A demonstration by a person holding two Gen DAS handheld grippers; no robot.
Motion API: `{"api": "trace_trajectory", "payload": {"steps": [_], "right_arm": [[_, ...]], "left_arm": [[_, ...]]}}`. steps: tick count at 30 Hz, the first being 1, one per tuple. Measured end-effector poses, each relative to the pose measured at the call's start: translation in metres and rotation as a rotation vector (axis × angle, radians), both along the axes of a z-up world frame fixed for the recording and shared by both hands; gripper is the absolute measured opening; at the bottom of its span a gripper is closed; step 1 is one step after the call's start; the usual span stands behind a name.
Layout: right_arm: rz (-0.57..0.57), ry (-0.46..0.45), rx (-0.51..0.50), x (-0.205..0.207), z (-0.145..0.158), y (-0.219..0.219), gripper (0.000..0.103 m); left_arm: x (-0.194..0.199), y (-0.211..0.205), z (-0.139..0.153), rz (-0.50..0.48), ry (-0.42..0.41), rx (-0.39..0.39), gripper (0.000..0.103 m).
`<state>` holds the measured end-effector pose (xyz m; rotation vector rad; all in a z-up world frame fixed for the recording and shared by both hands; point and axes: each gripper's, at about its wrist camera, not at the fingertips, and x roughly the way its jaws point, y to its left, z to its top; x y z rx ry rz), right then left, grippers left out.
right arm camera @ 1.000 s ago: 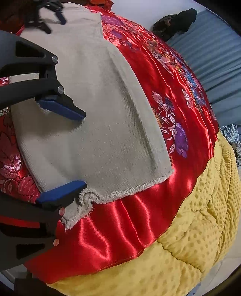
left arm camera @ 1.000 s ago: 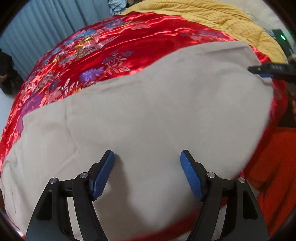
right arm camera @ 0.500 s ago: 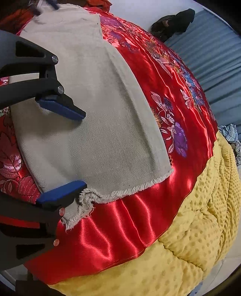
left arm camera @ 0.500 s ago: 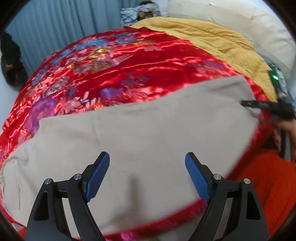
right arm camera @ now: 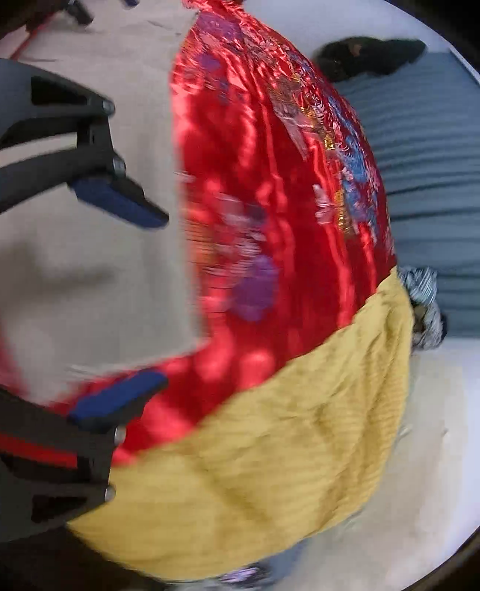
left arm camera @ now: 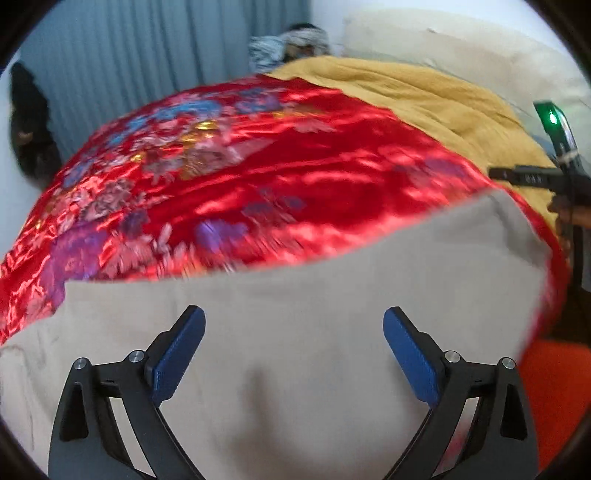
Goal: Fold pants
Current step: 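Move the right tool away from the trousers over the red quilt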
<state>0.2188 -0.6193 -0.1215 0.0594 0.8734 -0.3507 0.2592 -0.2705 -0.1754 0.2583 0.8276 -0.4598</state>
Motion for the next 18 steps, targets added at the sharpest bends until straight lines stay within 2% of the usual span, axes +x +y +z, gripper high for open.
{"api": "trace_trajectory", "payload": {"steps": [2, 4, 5, 6, 7, 8, 10, 13, 15, 18], "right_arm": [[0.019, 0.019, -0.042, 0.031, -0.009, -0.021, 0.086], [0.059, 0.036, -0.062, 0.056, -0.029, -0.041, 0.086], [0.072, 0.066, -0.097, 0.064, -0.044, -0.047, 0.093], [0.075, 0.135, -0.136, 0.071, -0.066, -0.053, 0.1], [0.09, 0.188, -0.089, 0.075, -0.09, -0.061, 0.103], [0.088, 0.16, 0.005, 0.073, -0.099, -0.07, 0.103], [0.079, 0.076, 0.092, 0.063, -0.089, -0.083, 0.103], [0.083, 0.069, 0.161, 0.061, -0.09, -0.09, 0.103], [0.085, 0.1, 0.127, 0.066, -0.088, -0.084, 0.103], [0.083, 0.1, 0.099, 0.066, -0.09, -0.079, 0.103]], "left_arm": [[0.027, -0.003, -0.019, 0.052, 0.006, -0.001, 0.098], [0.05, -0.004, -0.056, 0.092, 0.075, 0.051, 0.098], [0.056, -0.004, -0.075, 0.092, 0.114, 0.066, 0.102], [0.054, -0.003, -0.08, 0.088, 0.087, 0.05, 0.102], [0.049, -0.003, -0.079, 0.082, 0.046, 0.034, 0.102], [0.048, -0.004, -0.079, 0.083, 0.037, 0.045, 0.102], [0.048, -0.006, -0.079, 0.083, 0.029, 0.057, 0.102], [0.049, -0.002, -0.08, 0.079, 0.029, 0.033, 0.102], [0.047, -0.001, -0.081, 0.079, 0.016, 0.03, 0.102], [0.042, 0.0, -0.08, 0.078, 0.001, 0.028, 0.102]]}}
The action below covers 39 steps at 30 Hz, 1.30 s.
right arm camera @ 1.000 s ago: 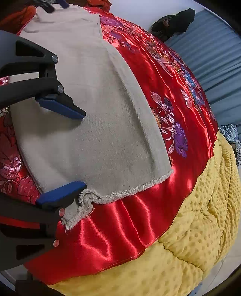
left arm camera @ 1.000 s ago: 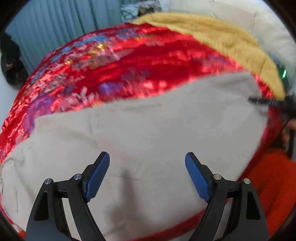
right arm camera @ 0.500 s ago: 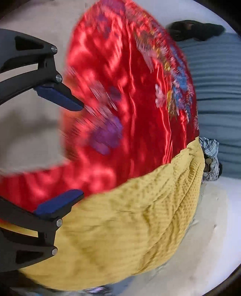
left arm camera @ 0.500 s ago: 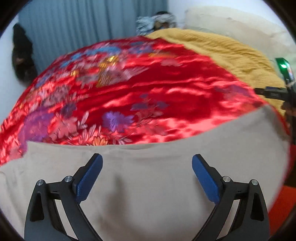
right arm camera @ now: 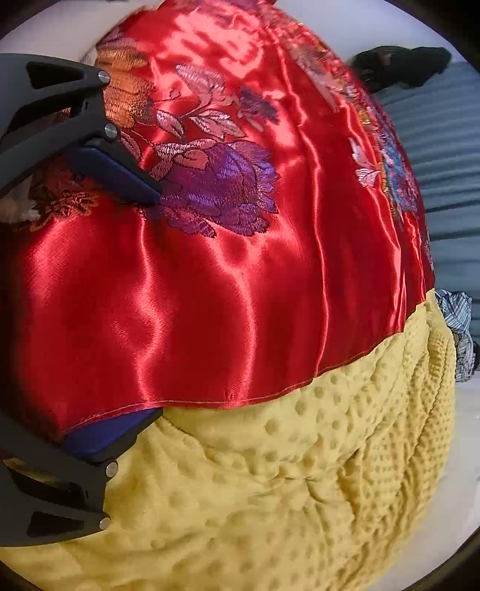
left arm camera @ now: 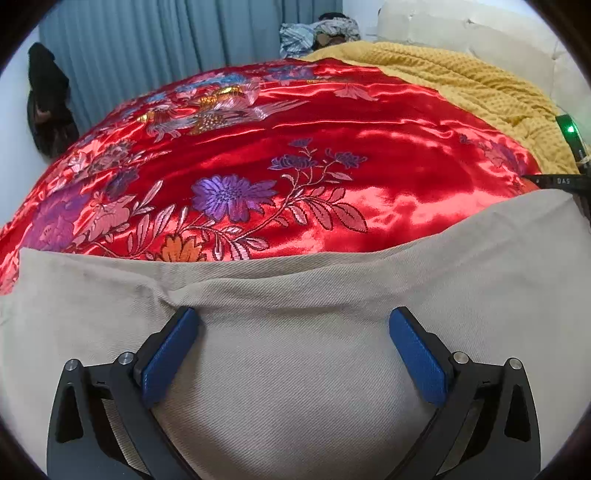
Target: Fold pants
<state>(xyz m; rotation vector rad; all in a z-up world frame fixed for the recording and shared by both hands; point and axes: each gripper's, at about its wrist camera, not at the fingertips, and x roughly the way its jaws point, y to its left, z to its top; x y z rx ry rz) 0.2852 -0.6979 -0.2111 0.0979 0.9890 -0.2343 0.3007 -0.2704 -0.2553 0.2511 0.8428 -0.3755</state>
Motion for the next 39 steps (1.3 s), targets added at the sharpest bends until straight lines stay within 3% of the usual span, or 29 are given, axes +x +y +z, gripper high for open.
{"api": "trace_trajectory", "payload": {"steps": [22, 28, 32, 36, 39], "right_arm": [[-0.001, -0.001, 0.013, -0.002, -0.001, -0.003, 0.103], [0.0, -0.002, 0.018, -0.001, -0.002, -0.003, 0.103], [0.056, 0.06, -0.023, 0.014, -0.003, 0.0, 0.103], [0.06, 0.019, 0.083, 0.008, -0.003, -0.015, 0.103], [0.053, -0.026, 0.226, 0.0, 0.011, -0.035, 0.103]], "left_arm": [[-0.006, -0.006, -0.001, -0.001, -0.031, 0.042, 0.102], [-0.009, -0.011, 0.003, 0.012, -0.036, 0.085, 0.102], [-0.014, -0.012, 0.012, 0.04, -0.01, 0.113, 0.102], [-0.031, -0.008, 0.021, 0.014, 0.084, 0.097, 0.102], [-0.056, 0.001, 0.024, -0.069, 0.153, 0.077, 0.102]]}}
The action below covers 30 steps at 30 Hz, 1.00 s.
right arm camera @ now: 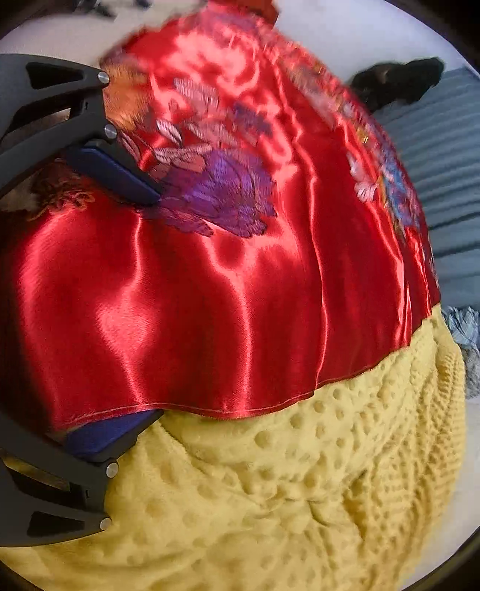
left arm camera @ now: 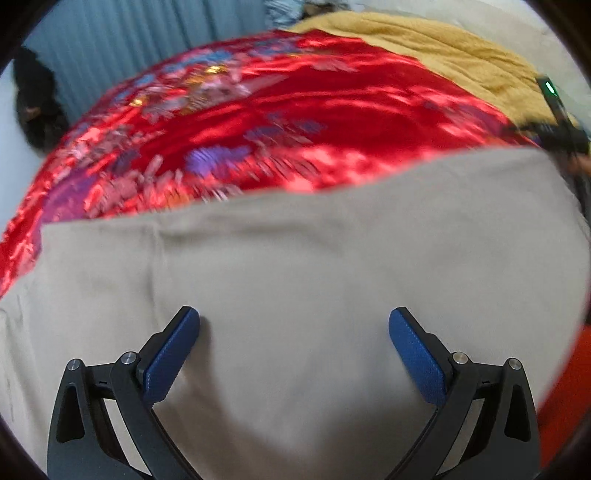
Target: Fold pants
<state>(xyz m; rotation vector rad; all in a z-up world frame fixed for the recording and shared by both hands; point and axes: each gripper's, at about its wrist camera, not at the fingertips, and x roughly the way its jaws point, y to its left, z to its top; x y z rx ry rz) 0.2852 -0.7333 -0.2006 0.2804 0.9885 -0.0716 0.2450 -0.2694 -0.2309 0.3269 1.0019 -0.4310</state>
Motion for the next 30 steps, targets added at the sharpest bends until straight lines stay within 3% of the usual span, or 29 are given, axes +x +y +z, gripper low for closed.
{"api": "trace_trajectory", "payload": {"steps": [2, 4, 6, 8, 10, 14, 17, 21, 26, 30], "right_arm": [[-0.071, -0.074, -0.013, -0.016, 0.023, -0.009, 0.103], [-0.162, -0.203, -0.117, -0.049, 0.066, -0.014, 0.103], [-0.208, -0.297, -0.156, -0.077, 0.099, -0.018, 0.103], [-0.228, -0.342, -0.114, -0.108, 0.13, -0.024, 0.103], [-0.223, -0.299, 0.047, -0.139, 0.14, -0.03, 0.103], [-0.29, -0.212, 0.313, -0.197, 0.125, -0.026, 0.103], [-0.353, -0.238, 0.644, -0.237, 0.093, -0.01, 0.103], [-0.409, -0.186, 0.834, -0.246, 0.053, 0.019, 0.102], [-0.403, -0.101, 0.809, -0.221, 0.02, 0.04, 0.078], [-0.434, -0.026, 0.723, -0.208, 0.0, 0.042, 0.07]], "left_arm": [[-0.012, 0.008, 0.0, -0.036, 0.025, -0.014, 0.102], [-0.025, 0.022, 0.004, -0.062, 0.066, -0.063, 0.102], [-0.034, 0.033, 0.008, -0.076, 0.119, -0.096, 0.102], [-0.041, 0.037, 0.014, -0.079, 0.143, -0.12, 0.101], [-0.043, 0.039, 0.022, -0.068, 0.115, -0.147, 0.101], [-0.044, 0.027, 0.024, -0.071, 0.046, -0.104, 0.101], [-0.049, 0.015, 0.0, -0.106, 0.067, -0.019, 0.101], [-0.056, 0.022, -0.001, -0.076, 0.074, -0.056, 0.101], [-0.057, 0.04, 0.018, -0.028, 0.031, -0.109, 0.1], [-0.049, 0.042, 0.0, 0.006, 0.09, -0.074, 0.1]]}}
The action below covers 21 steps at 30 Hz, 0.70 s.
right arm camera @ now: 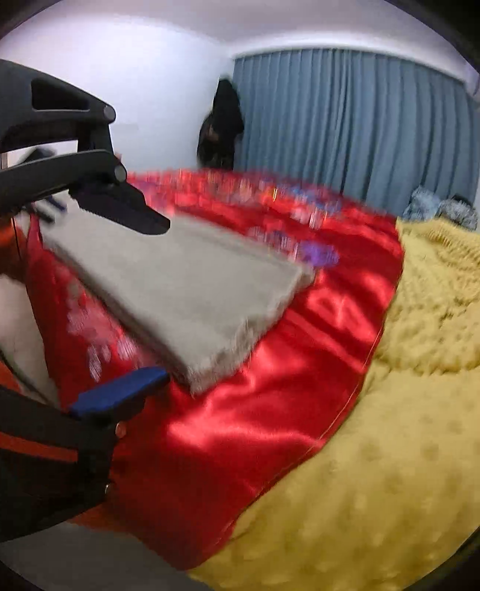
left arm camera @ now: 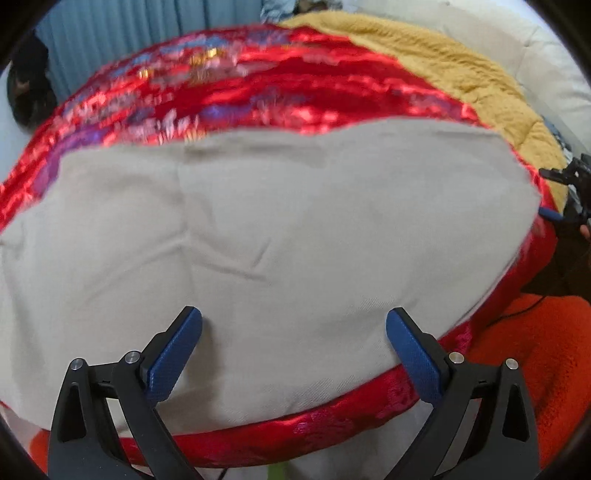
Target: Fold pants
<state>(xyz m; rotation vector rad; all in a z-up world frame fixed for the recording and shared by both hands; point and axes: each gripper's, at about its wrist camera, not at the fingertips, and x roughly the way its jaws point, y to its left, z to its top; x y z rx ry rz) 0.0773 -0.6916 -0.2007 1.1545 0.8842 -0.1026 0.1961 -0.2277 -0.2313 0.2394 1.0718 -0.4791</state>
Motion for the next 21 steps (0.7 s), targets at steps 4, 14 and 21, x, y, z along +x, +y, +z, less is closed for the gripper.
{"api": "trace_trajectory", "payload": {"steps": [4, 14, 21], "right_arm": [[-0.036, -0.024, -0.002, 0.005, -0.01, 0.003, 0.068], [-0.03, -0.197, -0.055, -0.004, 0.016, 0.013, 0.007], [0.159, -0.397, -0.15, 0.014, 0.117, 0.074, 0.007]], "left_arm": [[-0.013, -0.021, -0.01, -0.071, -0.067, 0.073, 0.1], [0.0, 0.01, 0.018, -0.022, 0.033, -0.054, 0.093], [0.02, 0.125, 0.08, 0.242, 0.006, -0.244, 0.093]]}}
